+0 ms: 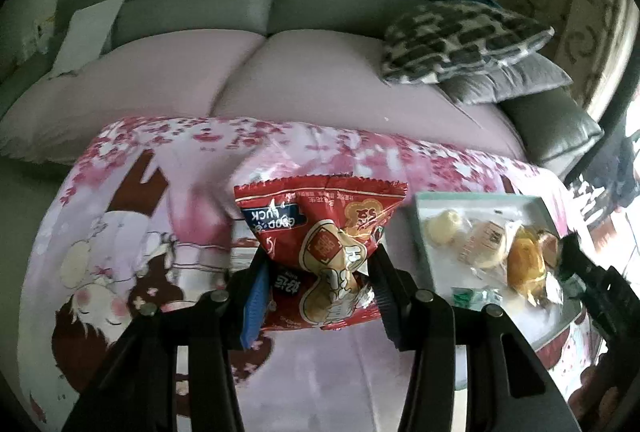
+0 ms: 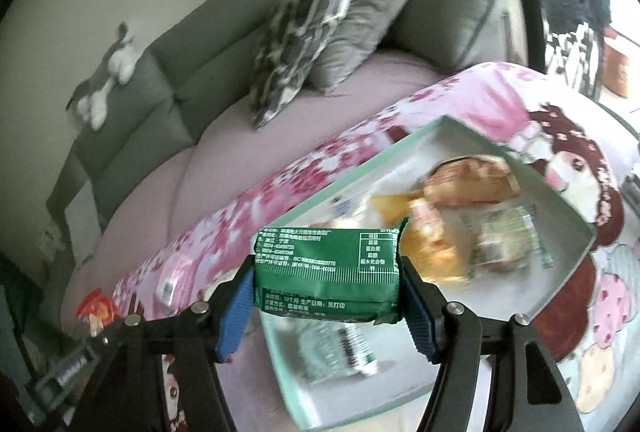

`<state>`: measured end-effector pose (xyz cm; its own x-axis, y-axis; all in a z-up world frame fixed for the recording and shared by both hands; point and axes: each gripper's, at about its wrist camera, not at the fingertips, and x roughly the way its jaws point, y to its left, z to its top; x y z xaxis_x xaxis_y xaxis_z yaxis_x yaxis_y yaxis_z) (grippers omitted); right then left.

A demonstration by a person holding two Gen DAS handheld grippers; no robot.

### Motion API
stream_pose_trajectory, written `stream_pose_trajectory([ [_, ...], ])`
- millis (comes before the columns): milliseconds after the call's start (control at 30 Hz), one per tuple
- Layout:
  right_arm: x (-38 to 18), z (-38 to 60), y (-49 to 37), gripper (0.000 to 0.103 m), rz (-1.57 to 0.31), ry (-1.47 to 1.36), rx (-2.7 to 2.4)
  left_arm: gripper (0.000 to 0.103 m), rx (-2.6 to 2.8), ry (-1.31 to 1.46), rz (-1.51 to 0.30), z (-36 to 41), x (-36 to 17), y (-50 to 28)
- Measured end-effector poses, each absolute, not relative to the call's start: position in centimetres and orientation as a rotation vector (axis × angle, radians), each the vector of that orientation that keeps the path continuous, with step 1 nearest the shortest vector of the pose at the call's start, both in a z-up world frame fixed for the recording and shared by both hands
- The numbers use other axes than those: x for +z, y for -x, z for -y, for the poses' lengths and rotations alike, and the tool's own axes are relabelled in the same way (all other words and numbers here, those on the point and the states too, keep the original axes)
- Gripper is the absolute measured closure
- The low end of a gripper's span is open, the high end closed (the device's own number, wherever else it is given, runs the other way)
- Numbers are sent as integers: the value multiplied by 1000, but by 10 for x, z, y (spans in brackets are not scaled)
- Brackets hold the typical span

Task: Organize snacks
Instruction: 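Carry the red bag and green pack over the tray with both grippers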

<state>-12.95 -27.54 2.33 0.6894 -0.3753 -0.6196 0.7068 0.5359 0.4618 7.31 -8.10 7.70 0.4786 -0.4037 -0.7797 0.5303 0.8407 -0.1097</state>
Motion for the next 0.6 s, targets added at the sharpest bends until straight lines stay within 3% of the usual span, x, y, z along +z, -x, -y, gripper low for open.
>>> stream_pose_trajectory([
  [600, 17, 347, 195, 34, -402, -874, -850, 53, -791, -347, -856, 182, 59, -5],
])
